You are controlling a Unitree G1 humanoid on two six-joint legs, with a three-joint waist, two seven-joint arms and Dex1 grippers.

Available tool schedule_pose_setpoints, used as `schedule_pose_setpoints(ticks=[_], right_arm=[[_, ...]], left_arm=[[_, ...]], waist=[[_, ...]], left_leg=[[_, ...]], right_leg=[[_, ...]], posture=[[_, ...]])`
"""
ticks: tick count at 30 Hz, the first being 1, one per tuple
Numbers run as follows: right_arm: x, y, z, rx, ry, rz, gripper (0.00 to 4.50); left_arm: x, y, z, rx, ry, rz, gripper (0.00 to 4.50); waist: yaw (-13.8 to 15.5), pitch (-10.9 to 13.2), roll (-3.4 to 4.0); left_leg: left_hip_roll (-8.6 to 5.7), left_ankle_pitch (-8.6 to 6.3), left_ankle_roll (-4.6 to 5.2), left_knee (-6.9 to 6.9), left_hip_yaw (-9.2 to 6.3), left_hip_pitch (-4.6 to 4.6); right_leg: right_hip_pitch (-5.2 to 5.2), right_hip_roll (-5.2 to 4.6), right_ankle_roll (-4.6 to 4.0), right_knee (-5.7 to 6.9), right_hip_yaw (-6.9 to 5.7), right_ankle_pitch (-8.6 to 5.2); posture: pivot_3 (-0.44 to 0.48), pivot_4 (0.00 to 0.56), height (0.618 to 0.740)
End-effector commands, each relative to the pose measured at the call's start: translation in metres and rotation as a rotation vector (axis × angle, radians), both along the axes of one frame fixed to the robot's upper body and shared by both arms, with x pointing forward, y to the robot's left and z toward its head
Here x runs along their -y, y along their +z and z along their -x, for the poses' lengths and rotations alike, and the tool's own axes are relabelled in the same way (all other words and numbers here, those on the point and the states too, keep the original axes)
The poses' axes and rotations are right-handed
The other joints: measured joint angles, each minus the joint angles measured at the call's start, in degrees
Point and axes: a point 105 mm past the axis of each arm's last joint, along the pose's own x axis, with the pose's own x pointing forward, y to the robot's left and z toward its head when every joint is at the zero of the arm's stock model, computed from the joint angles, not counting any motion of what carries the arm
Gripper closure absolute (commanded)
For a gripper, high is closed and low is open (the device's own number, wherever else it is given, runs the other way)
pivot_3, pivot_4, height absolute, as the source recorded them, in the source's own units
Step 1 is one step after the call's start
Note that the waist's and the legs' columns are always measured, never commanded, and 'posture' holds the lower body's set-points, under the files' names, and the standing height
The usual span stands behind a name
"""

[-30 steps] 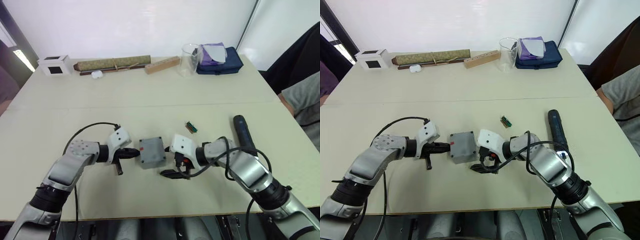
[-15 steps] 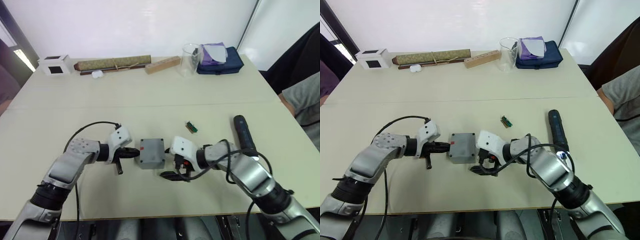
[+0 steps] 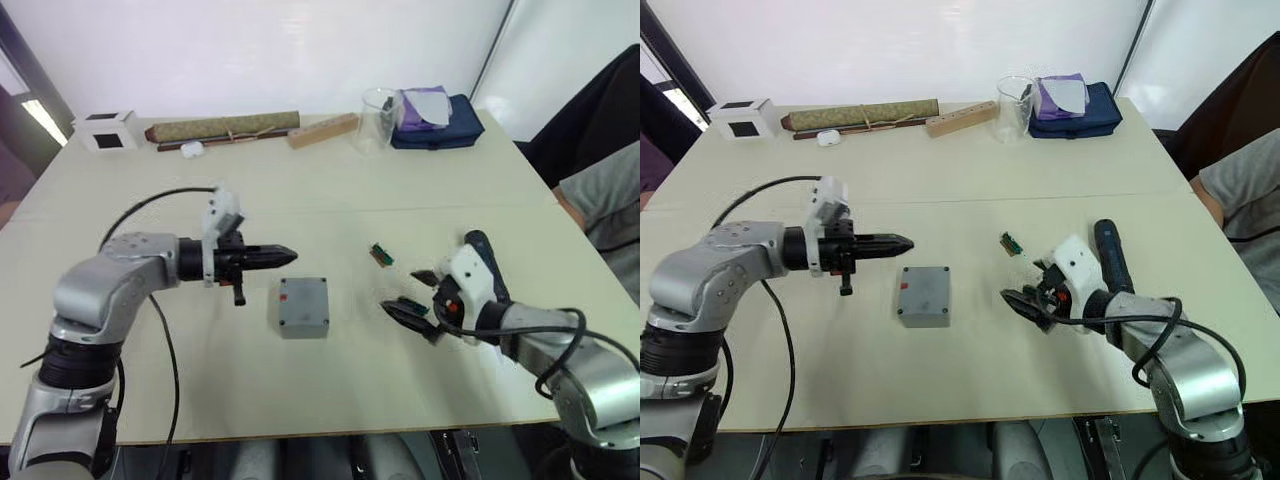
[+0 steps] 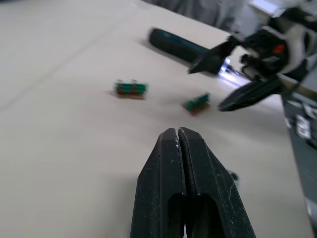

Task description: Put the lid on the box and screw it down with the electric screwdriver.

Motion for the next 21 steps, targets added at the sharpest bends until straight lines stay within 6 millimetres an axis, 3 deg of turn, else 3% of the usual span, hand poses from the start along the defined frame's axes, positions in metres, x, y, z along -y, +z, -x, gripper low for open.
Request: schedule_pose_setpoints(ticks=[1,3,8,21], right_arm=[[0.001,-0.004,-0.004,0.046,-0.021,-0.003,0.24],[0.000,-0.005,-0.005,0.050,-0.028,-0.021,0.68],[0.000,-0.008,-0.007,0.058,-0.041,-0.030,2.52],[0.002,-0.015,-0.010,0.053,-0.042,-0.014,2.52]], left_arm=[[0.005,0.005,0.004,0.077,-0.047,-0.065,4.50],[0.004,0.002,0.004,0.082,-0.051,-0.088,4.50],[0.004,-0.002,0.005,0.086,-0.060,-0.117,4.50],[0.002,-0.008,0.000,0.085,-0.037,-0.123,4.50]], waist=[[-0.10,0.00,0.00],[-0.37,0.00,0.01],[-0.81,0.01,0.01],[-0.91,0.01,0.01]], left_leg=[[0.03,0.00,0.00,-0.01,-0.02,0.02],[0.06,0.00,0.00,-0.03,-0.03,0.04],[0.05,0.00,0.00,-0.03,-0.02,0.02],[0.05,0.00,0.00,-0.03,-0.02,0.02]], right_leg=[[0.00,0.04,0.00,0.02,-0.01,0.00],[0.00,0.09,-0.02,0.03,-0.01,-0.01],[0.00,0.07,-0.01,0.01,0.00,-0.01],[0.00,0.06,-0.01,0.01,0.00,-0.01]], posture=[[0.000,0.150,0.740],[0.000,0.150,0.740],[0.000,0.150,0.740],[0.000,0.150,0.740]])
